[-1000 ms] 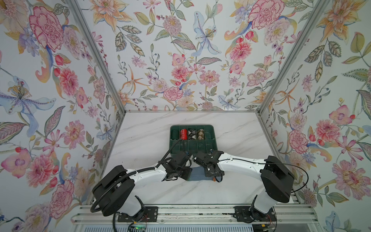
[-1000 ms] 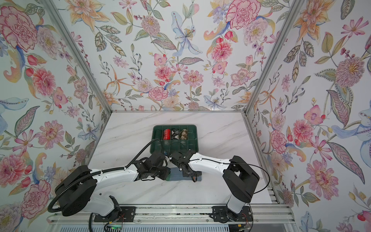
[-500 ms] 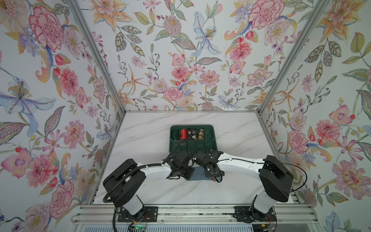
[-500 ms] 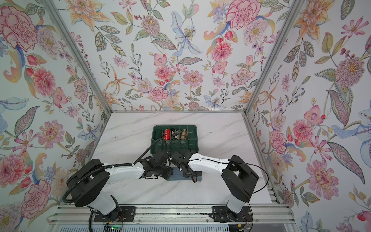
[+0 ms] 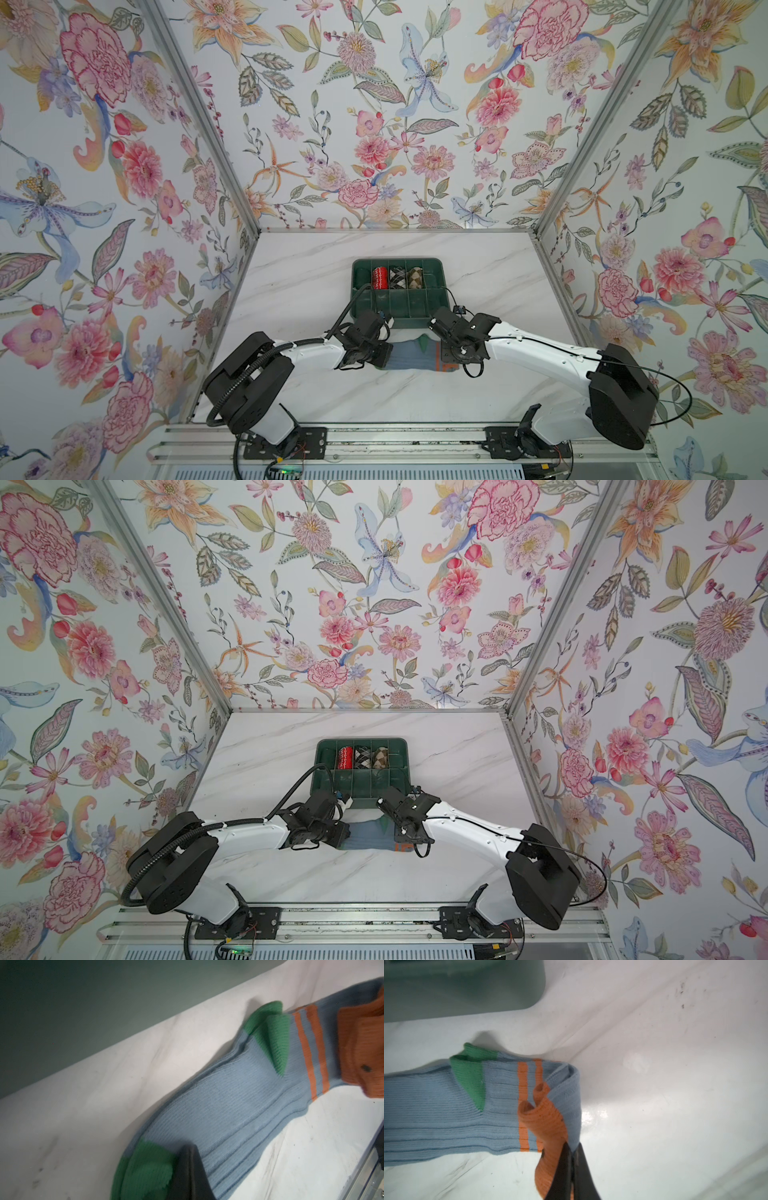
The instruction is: Roll the socks
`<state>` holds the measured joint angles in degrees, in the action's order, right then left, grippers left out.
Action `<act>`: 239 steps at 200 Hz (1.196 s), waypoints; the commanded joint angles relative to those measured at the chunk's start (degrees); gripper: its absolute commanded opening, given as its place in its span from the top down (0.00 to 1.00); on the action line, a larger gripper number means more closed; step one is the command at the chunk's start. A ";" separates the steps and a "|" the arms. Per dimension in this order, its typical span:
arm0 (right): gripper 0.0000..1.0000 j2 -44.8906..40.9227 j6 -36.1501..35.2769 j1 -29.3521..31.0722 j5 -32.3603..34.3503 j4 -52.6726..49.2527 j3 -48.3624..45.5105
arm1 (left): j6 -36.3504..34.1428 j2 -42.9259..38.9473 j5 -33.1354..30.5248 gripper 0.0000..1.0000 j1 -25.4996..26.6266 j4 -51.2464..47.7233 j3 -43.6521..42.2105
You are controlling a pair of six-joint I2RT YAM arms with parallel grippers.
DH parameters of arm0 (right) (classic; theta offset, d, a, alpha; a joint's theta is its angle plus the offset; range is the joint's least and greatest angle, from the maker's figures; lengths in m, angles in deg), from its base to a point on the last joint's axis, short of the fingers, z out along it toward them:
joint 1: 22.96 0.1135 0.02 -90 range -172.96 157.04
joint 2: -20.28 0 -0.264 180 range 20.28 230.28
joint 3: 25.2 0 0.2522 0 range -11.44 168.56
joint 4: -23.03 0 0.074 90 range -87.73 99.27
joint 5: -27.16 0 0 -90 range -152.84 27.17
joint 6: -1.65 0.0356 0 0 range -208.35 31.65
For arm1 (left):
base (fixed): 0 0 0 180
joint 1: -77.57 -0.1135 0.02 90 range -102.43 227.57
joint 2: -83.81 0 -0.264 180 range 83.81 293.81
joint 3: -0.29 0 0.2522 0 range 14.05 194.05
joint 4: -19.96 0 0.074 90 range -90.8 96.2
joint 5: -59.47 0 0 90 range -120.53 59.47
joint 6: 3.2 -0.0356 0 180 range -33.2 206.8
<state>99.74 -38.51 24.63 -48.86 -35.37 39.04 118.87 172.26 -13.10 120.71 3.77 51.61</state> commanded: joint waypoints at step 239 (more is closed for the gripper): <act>0.68 -6.77 -2.22 -4.00 -10.38 7.29 -6.24 | -1.21 -8.36 -3.99 0.97 -1.72 -17.53 10.53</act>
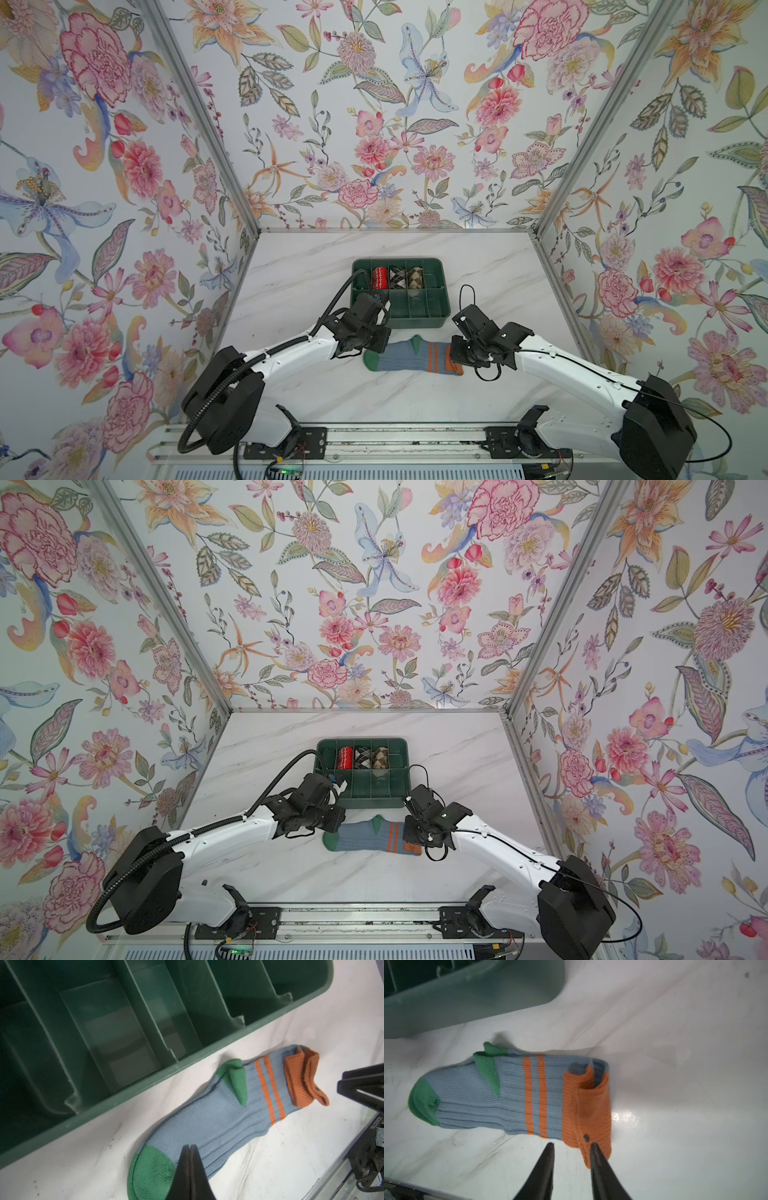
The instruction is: Roll the socks
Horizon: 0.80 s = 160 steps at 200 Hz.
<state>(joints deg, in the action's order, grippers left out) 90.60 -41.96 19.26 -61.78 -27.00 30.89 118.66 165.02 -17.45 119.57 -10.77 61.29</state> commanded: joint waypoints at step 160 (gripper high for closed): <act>0.76 12.60 1.65 4.84 7.99 -6.40 6.89 | -0.56 -0.79 3.70 0.98 -0.59 0.10 -2.24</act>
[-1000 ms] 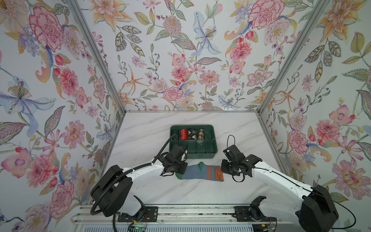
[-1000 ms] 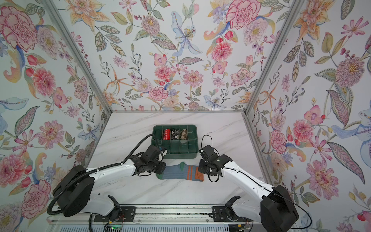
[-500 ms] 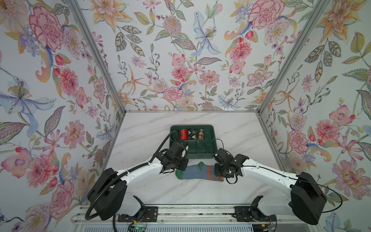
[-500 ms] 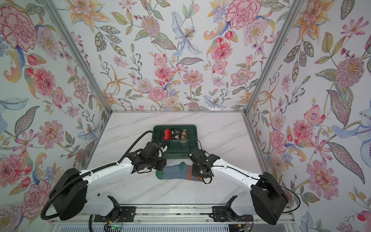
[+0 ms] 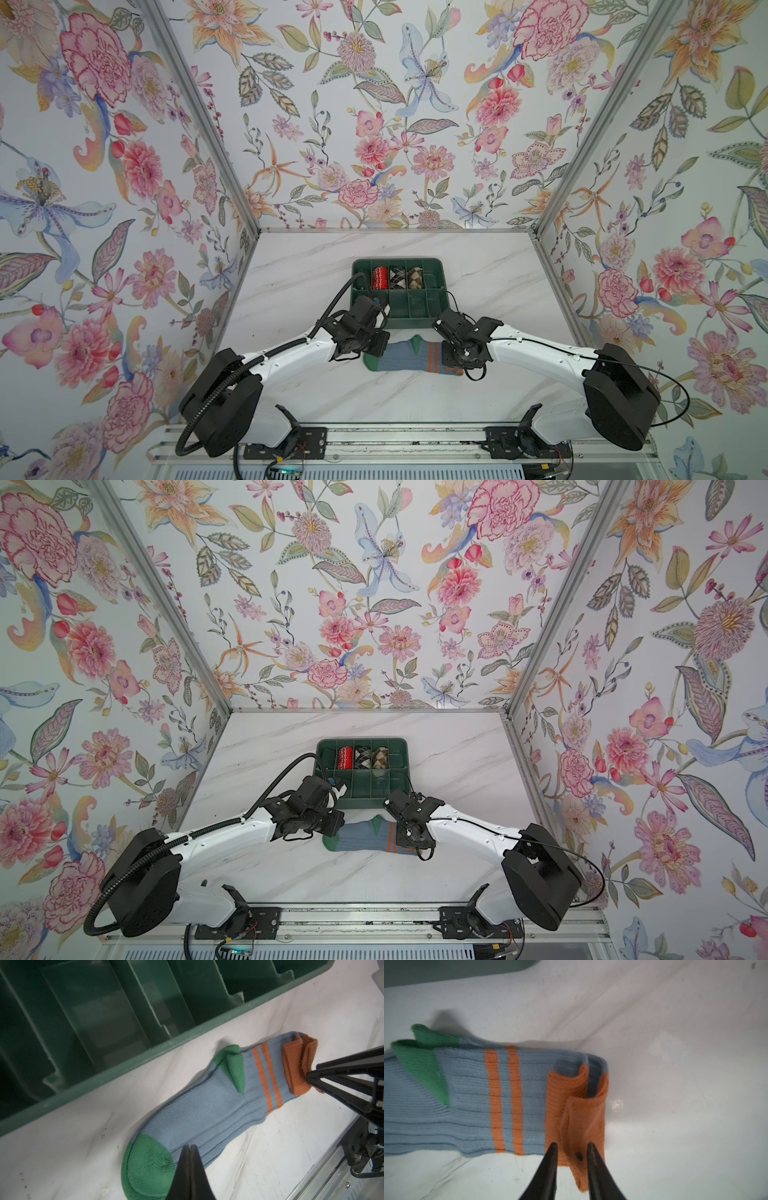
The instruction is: Roll the socks
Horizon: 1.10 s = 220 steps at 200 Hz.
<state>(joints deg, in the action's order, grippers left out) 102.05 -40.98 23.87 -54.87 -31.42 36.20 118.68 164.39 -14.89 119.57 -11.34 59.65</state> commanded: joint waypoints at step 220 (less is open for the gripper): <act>0.90 4.69 -0.15 0.56 3.10 -3.70 2.99 | -0.33 0.28 2.20 0.98 -0.50 2.27 -2.36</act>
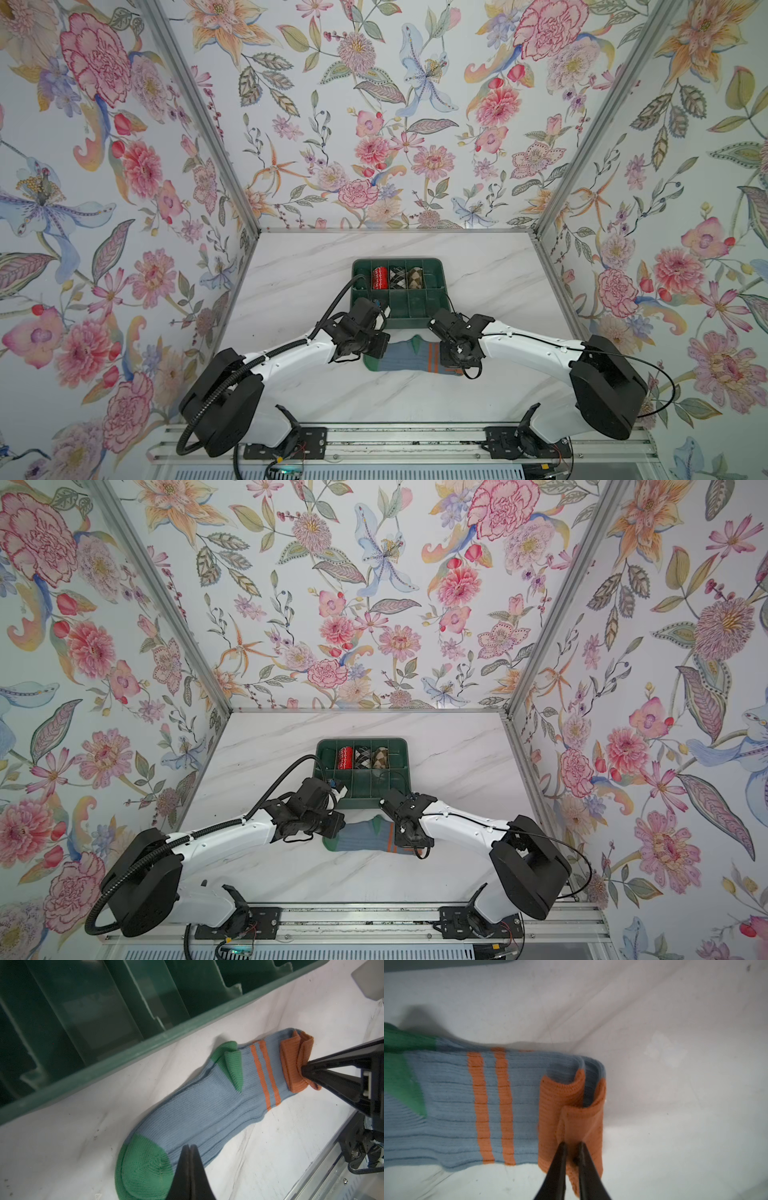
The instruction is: Roll the socks
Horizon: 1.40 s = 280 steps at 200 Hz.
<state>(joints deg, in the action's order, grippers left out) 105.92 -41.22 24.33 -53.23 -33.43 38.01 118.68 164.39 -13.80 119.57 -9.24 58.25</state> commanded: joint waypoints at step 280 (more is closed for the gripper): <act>0.75 4.38 1.10 1.76 3.14 -4.57 2.40 | -1.37 1.60 1.71 0.95 0.19 0.02 -1.40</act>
<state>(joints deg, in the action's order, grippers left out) 108.94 -40.98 25.73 -51.33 -36.18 40.40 118.66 165.35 -12.75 119.59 -9.11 57.40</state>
